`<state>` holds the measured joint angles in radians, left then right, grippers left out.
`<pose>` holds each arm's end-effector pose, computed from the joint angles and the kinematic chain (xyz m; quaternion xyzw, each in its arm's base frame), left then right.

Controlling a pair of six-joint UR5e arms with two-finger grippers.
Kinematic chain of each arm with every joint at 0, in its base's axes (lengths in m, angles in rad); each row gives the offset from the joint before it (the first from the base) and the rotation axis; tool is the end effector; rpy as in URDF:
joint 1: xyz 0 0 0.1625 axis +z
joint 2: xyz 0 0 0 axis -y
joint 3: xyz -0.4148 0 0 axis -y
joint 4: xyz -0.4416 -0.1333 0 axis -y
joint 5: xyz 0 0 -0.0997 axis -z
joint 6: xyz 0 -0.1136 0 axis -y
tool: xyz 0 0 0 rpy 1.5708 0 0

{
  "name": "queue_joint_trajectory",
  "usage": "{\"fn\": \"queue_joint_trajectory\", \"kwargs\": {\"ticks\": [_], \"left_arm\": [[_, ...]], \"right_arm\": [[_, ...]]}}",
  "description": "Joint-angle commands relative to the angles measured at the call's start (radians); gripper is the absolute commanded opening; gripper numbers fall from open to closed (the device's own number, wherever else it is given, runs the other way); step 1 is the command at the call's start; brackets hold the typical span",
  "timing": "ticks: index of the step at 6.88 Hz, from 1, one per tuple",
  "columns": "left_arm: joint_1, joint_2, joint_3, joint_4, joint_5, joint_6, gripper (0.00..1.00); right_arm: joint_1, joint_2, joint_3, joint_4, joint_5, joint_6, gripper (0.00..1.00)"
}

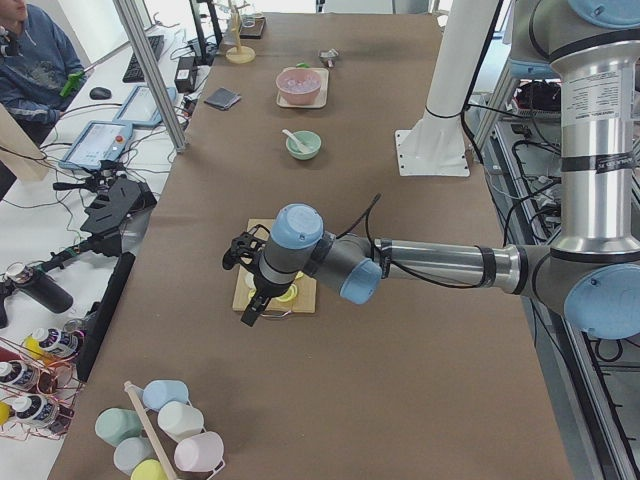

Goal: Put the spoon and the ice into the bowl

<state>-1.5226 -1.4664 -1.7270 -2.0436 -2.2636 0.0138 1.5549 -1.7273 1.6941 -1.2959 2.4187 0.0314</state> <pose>-0.0352 -0.5302 0.5779 0.2382 0.3320 0.1162 0.9053 0.0403 -0.4922 0.6360 0.1002 -0.4108 -0.0426 0.9052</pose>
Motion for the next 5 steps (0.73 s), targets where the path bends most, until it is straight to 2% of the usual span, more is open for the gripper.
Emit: {"fn": "queue_joint_trajectory", "kwargs": {"ticks": [1, 5], "left_arm": [[0.001, -0.003, 0.003, -0.001, -0.001, 0.002, 0.98], [0.001, 0.009, 0.001, 0.014, -0.074, -0.003, 0.98]], "right_arm": [[0.001, 0.0, 0.004, 0.0, 0.0, 0.008, 1.0], [-0.001, 0.021, 0.016, 0.001, -0.003, 0.007, 1.0]]}}
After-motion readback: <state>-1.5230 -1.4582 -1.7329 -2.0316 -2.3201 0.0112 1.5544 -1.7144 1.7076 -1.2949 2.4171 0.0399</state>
